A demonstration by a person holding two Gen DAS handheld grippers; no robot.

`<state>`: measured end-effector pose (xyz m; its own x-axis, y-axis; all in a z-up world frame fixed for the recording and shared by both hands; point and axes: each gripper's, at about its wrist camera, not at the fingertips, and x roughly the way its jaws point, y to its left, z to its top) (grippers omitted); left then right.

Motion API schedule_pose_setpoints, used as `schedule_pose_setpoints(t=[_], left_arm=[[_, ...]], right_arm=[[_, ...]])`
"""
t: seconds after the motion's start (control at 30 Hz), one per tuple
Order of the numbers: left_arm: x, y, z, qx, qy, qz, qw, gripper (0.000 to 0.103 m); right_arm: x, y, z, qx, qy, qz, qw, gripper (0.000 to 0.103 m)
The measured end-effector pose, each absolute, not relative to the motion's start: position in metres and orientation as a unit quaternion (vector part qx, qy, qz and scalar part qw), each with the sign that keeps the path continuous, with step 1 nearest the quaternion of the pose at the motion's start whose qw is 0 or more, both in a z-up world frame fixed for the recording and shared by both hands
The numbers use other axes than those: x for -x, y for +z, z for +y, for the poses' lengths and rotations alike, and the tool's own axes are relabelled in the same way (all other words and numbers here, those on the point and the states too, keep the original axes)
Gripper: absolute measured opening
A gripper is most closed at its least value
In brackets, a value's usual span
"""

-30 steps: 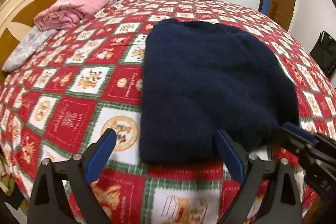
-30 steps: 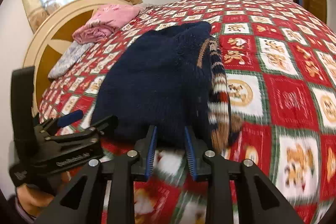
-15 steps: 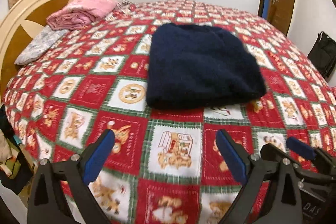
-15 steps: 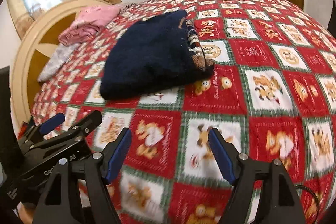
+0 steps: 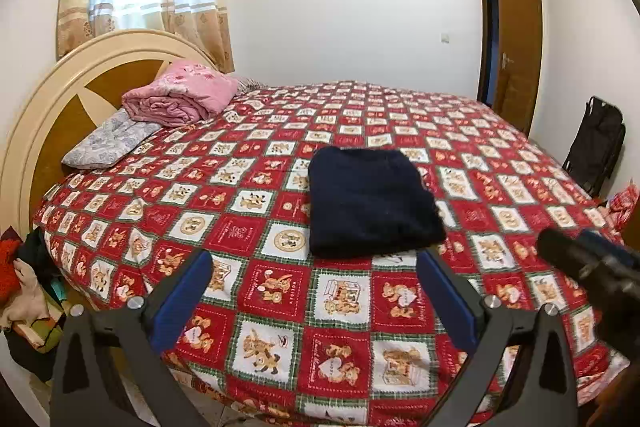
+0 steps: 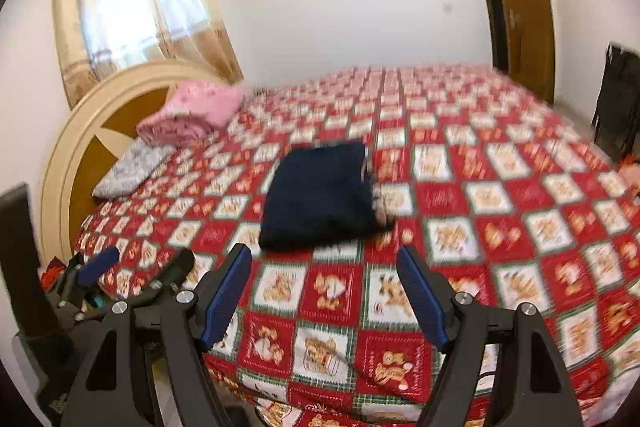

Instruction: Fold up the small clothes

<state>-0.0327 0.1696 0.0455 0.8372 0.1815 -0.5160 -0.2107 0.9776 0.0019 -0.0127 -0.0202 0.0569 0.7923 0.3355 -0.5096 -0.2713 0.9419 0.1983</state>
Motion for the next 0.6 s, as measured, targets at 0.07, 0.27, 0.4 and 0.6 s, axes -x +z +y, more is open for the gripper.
schedule_pose_setpoints(t=[0.07, 0.27, 0.4, 0.6], left_arm=[[0.042, 0.053, 0.17, 0.036, 0.091, 0.255, 0.962, 0.103], [0.067, 0.076, 0.166, 0.045, 0.089, 0.199, 0.975, 0.103], [0.075, 0.081, 0.159, 0.053, 0.093, 0.18, 0.978, 0.103], [0.079, 0.082, 0.146, 0.039, 0.102, 0.176, 0.978, 0.103]], right_arm=[[0.035, 0.076, -0.019, -0.04, 0.145, 0.231, 0.961, 0.077], [0.086, 0.107, -0.015, -0.008, 0.119, 0.097, 0.988, 0.087], [0.097, 0.112, -0.019, -0.007, 0.115, 0.066, 0.991, 0.087], [0.092, 0.106, -0.031, -0.026, 0.103, 0.08, 0.991, 0.087]])
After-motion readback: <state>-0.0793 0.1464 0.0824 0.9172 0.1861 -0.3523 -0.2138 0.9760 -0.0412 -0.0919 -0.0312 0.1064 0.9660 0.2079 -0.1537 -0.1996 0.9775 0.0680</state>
